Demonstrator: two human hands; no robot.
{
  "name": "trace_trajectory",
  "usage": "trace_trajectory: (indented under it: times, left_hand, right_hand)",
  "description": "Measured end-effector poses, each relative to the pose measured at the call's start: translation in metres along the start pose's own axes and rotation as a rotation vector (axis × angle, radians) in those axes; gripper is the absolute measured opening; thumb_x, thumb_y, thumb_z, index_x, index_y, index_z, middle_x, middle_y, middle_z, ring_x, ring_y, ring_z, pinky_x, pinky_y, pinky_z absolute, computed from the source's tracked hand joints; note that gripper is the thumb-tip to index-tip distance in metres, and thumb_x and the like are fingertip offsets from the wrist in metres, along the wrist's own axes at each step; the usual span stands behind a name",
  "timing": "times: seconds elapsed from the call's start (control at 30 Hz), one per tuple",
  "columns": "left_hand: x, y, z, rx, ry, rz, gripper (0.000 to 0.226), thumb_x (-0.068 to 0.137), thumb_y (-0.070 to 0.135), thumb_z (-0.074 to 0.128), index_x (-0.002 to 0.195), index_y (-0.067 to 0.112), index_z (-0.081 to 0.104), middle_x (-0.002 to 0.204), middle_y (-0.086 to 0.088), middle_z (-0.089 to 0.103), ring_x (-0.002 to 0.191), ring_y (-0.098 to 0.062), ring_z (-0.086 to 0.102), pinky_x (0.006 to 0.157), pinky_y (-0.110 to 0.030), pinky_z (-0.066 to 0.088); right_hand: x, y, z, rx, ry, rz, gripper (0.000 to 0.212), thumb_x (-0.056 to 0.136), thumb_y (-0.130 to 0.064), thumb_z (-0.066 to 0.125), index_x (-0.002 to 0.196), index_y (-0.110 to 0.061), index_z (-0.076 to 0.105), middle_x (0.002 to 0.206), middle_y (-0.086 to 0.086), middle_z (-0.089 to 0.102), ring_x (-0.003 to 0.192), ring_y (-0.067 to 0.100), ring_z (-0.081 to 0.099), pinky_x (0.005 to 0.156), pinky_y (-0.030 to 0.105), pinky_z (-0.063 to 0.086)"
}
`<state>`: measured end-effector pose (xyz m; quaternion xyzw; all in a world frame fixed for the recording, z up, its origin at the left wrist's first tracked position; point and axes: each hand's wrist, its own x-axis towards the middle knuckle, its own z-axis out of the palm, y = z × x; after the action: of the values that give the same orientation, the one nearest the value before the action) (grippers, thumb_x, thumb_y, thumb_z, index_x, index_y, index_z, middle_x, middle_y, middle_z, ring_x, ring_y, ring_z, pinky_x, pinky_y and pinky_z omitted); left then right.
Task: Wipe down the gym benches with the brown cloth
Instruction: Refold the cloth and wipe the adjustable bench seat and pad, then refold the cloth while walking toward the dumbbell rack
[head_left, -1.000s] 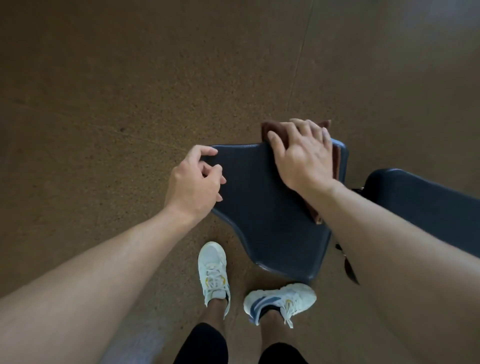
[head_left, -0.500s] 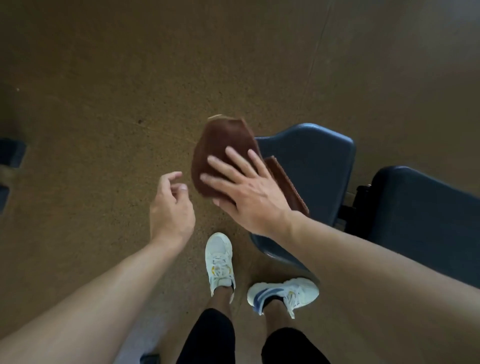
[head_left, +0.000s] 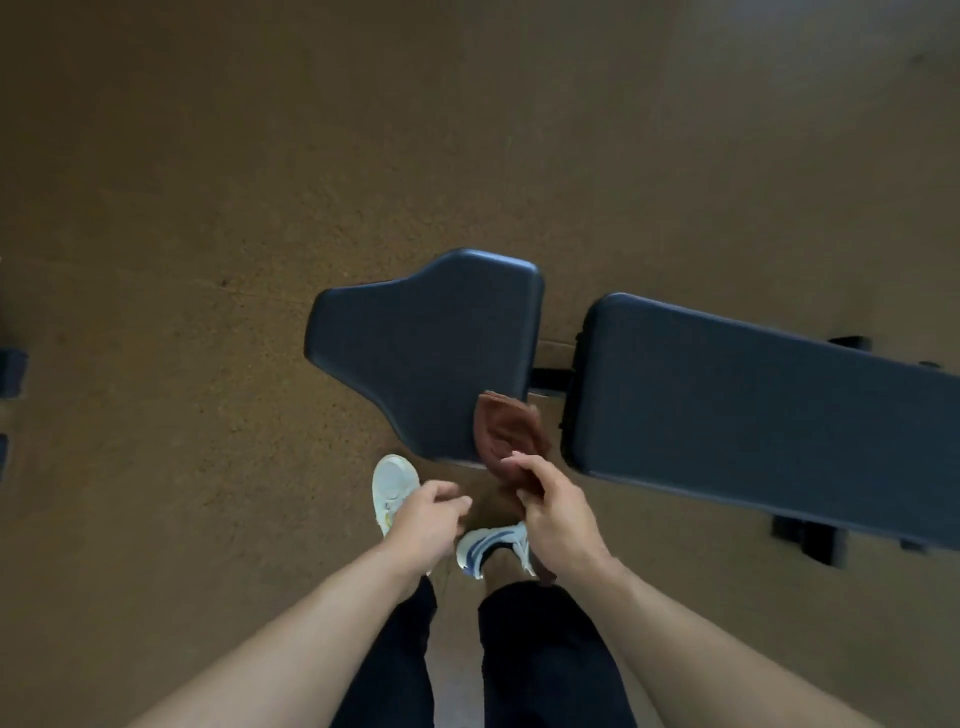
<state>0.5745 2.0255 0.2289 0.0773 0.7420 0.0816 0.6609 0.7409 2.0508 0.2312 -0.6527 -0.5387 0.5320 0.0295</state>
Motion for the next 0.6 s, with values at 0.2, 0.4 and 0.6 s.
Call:
trace_trajectory:
  times: [0.2,0.4,0.6]
  left_hand:
    - [-0.092,0.034,0.045,-0.072,0.02,0.069,0.039,0.1,0.051,0.049,0.121,0.023,0.065,0.109,0.001,0.074,0.102,-0.016,0.066,0.078,-0.03,0.05]
    - [-0.169,0.078,0.076,-0.071,-0.365,-0.01,0.071,0.088,0.07,0.054,0.119,0.009,0.072,0.114,-0.013,0.076,0.106,-0.028,0.073,0.087,-0.038,0.056]
    - [-0.23,0.086,0.115,0.528,-0.432,0.134,0.083,0.056,0.066,0.087,0.12,0.018,0.063,0.112,-0.007,0.074,0.1,-0.025,0.073,0.089,-0.037,0.058]
  right_hand:
    - [-0.095,-0.048,-0.073,0.613,0.06,0.277,0.035,0.097,0.007,0.053,0.109,-0.021,0.071,0.101,-0.001,0.079,0.099,0.016,0.074,0.089,0.034,0.061]
    - [-0.188,-0.058,-0.112,0.51,0.106,0.167,0.054,0.086,0.01,0.051,0.109,-0.037,0.067,0.104,-0.011,0.072,0.103,0.005,0.066,0.085,0.014,0.05]
    - [-0.266,-0.053,-0.071,0.394,0.452,0.133,0.034,0.093,-0.009,0.051,0.111,-0.034,0.066,0.116,-0.019,0.065,0.114,-0.013,0.053,0.104,0.01,0.037]
